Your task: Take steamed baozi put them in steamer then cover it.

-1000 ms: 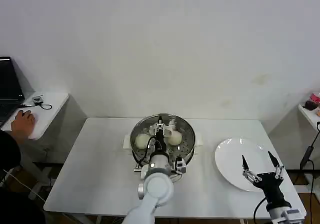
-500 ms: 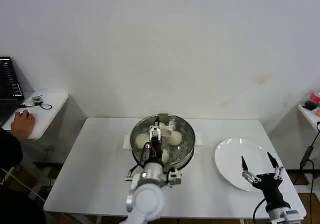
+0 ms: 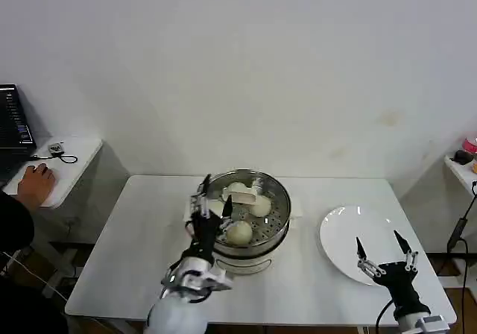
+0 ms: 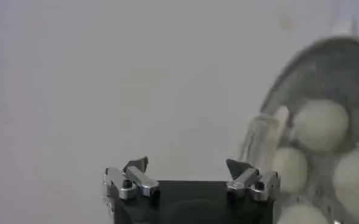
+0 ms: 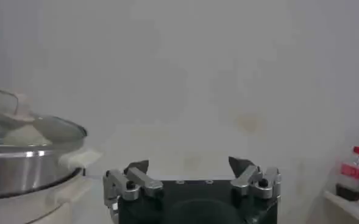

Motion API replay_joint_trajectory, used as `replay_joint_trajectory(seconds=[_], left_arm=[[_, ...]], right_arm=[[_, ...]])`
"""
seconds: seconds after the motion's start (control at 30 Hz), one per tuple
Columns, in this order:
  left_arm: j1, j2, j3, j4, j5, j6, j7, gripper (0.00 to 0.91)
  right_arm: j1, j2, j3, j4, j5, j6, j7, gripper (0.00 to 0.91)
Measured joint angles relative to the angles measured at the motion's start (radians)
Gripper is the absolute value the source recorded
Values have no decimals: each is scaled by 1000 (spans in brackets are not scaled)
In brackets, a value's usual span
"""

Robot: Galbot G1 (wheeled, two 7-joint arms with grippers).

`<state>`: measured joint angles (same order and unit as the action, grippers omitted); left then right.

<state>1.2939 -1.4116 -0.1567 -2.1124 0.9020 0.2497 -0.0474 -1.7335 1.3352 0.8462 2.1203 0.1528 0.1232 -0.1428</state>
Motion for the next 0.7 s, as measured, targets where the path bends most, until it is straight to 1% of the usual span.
replay_joint_trajectory(seconds=[0.17,0.3,0.47,0.7], left_arm=[[83,13,-87,-25,-326,-75,-105,907],[150,15,-146,-48,-507,-124,-153,907],[234,12,-205,-59,-638,-174,-184,907],[308,7,-255,-67,-730,-204,-205,907]], right_arm=[[-7,-15,1,0,8,-4,-1,907],[-15,-23,-8,-3,14,-8,-5,907],[-29,-30,-19,-7,19,-12,-11,907],[-32,-41,-34,-1,31,-29,-18,907]])
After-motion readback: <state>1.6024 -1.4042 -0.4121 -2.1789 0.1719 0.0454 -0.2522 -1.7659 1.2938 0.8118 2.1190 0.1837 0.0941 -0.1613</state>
